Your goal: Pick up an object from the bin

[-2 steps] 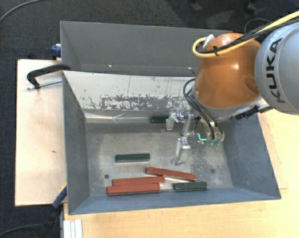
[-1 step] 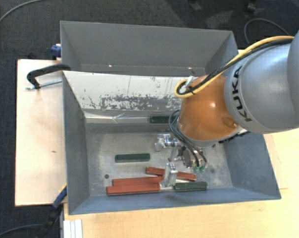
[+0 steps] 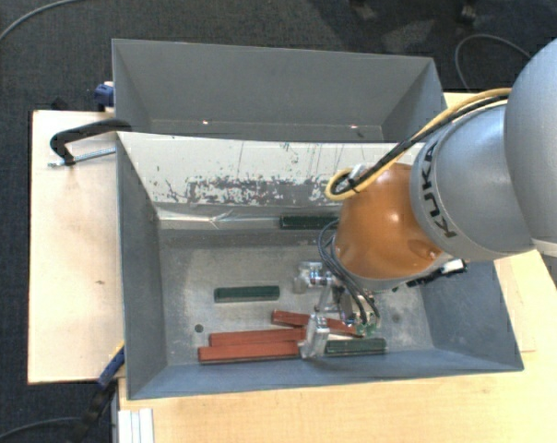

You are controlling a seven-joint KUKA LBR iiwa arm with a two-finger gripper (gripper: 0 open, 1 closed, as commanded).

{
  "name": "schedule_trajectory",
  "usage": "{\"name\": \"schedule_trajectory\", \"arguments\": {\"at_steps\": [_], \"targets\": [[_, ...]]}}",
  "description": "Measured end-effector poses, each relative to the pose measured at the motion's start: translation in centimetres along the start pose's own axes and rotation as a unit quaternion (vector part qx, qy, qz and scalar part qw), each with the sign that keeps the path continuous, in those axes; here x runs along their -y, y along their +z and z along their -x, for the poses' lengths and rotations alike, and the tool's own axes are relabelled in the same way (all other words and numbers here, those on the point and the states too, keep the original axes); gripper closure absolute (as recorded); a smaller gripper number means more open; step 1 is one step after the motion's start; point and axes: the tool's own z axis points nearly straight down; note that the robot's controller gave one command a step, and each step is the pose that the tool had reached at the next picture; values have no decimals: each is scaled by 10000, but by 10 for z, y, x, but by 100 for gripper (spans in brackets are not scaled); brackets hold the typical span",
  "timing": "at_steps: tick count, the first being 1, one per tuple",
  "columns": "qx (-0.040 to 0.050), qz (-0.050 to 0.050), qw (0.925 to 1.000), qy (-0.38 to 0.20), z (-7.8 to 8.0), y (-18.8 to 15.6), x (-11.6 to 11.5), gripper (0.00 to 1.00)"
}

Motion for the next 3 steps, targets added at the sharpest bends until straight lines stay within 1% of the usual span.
{"name": "schedule_trajectory", "arguments": {"at_steps": [1,2,3], "targets": [[27,-5,10000,62,4,-2,38,0],[25,3,10000,48,4,-2,35,100],[107,6,9999,57,51,-153,33,100]]}}
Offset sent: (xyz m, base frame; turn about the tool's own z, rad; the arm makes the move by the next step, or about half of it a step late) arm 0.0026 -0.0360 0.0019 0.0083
